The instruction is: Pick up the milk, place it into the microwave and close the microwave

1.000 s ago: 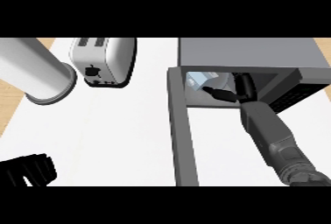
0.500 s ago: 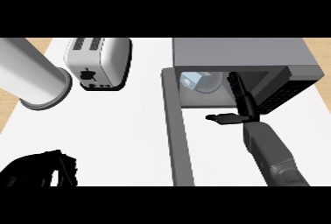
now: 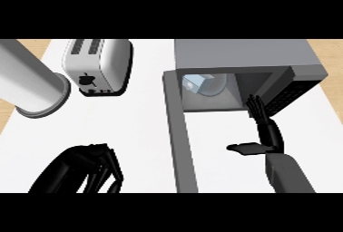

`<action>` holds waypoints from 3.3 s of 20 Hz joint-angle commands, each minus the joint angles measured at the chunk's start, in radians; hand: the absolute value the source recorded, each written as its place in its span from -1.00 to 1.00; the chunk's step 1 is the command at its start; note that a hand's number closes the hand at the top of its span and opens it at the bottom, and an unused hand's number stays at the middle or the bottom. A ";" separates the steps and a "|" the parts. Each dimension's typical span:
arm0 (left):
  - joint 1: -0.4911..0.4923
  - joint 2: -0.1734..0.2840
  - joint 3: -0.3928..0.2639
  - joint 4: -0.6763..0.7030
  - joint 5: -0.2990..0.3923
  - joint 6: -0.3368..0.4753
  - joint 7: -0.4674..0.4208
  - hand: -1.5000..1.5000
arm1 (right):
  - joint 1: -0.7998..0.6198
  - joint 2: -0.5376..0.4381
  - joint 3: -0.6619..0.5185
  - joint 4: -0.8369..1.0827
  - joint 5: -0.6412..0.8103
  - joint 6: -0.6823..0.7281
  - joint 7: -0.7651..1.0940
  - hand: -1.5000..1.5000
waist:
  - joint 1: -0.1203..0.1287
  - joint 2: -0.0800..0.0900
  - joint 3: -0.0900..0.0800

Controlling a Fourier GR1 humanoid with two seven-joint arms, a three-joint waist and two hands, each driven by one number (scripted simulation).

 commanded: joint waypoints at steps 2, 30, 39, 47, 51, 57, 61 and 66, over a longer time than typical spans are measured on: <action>-0.114 0.000 -0.143 0.096 -0.143 0.077 -0.038 1.00 | 0.172 0.014 0.026 -0.198 -0.032 0.036 0.020 -1.00 | -0.008 0.001 -0.001; -0.639 0.000 -0.681 1.158 0.118 0.768 -0.569 1.00 | 0.638 -0.138 0.119 -1.160 -0.357 0.360 0.348 -1.00 | -0.080 0.027 -0.004; -0.735 0.000 -0.772 1.106 0.344 0.891 -0.599 1.00 | 0.628 -0.162 0.159 -1.266 -0.440 0.403 0.454 -1.00 | -0.135 0.040 -0.006; -0.840 0.000 -0.714 1.123 0.492 1.072 -0.633 1.00 | 0.592 -0.233 0.122 -1.320 -0.483 0.425 0.508 -1.00 | -0.168 0.046 -0.005; -0.903 0.000 -0.697 1.167 0.555 1.122 -0.624 1.00 | 0.564 -0.271 0.087 -1.329 -0.507 0.427 0.527 -1.00 | -0.191 0.053 -0.004; -0.969 0.000 -0.695 1.217 0.633 1.186 -0.606 -1.00 | 0.488 -0.319 0.043 -1.356 -0.489 0.404 0.535 -1.00 | -0.233 0.066 -0.004; -0.976 0.000 -0.652 1.226 0.679 1.229 -0.617 -1.00 | 0.419 -0.418 -0.054 -1.402 -0.350 0.345 0.511 1.00 | -0.235 0.070 -0.006; -0.986 0.000 -0.638 1.207 0.736 1.251 -0.656 -1.00 | 0.380 -0.446 -0.073 -1.385 -0.317 0.325 0.516 1.00 | -0.232 0.085 -0.005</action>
